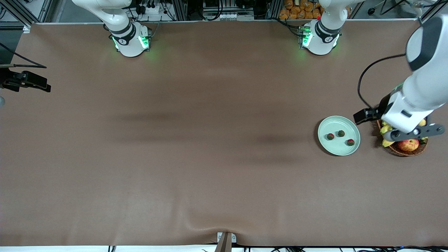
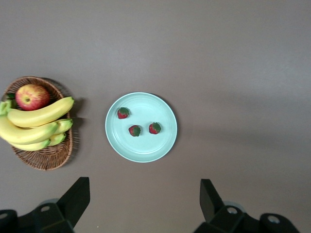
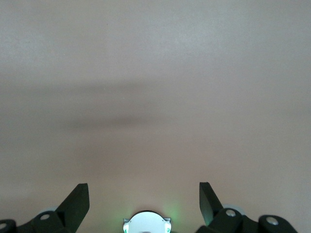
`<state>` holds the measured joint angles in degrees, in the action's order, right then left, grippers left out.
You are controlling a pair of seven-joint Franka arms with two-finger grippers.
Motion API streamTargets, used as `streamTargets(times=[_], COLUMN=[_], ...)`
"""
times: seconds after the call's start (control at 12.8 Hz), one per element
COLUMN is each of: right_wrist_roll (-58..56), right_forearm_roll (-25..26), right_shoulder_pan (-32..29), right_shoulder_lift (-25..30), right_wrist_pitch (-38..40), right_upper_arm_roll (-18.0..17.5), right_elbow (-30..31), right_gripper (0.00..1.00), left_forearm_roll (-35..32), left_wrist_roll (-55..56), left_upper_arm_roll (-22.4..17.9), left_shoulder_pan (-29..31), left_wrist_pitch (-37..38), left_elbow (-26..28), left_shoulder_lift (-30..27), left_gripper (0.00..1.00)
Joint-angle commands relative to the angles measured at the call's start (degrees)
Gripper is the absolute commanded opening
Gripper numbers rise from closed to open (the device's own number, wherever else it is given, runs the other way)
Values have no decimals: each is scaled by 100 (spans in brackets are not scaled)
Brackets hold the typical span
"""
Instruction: Collect all strawberries into plate
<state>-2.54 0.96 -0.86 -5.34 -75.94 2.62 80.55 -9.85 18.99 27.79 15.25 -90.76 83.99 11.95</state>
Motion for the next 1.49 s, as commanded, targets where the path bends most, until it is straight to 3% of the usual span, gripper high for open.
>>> streamTargets(times=[0.0, 0.39, 0.63, 0.71, 1.25, 1.41], right_wrist_roll=[105, 105, 96, 96, 43, 26], right_forearm_roll=[9, -307, -298, -298, -272, -281], right_shoulder_pan=[-11, -116, -125, -117, -99, -108], right_shoulder_lift=[86, 86, 95, 95, 103, 103], right_wrist_pitch=[-17, -26, -17, -17, -17, -26], right_upper_arm_roll=[-7, 11, 2, 2, -24, -24], right_elbow=[-39, -39, -39, -39, -39, -39], right_gripper=[100, 100, 100, 100, 100, 100], left_forearm_roll=[176, 308, 852, 870, 993, 1099], left_wrist_roll=[-80, -370, -431, -431, -598, -948], left_upper_arm_roll=[138, 61, -1097, -1300, -1504, -1863], left_shoulder_pan=[4, -31, -854, -1005, -1086, -1112], left_wrist_pitch=[330, 577, 577, 568, 515, 524], left_elbow=[-31, 48, 179, 293, 970, 988], left_shoulder_lift=[-534, -993, -1150, -1212, -1792, -1871], left_gripper=[100, 100, 100, 100, 100, 100])
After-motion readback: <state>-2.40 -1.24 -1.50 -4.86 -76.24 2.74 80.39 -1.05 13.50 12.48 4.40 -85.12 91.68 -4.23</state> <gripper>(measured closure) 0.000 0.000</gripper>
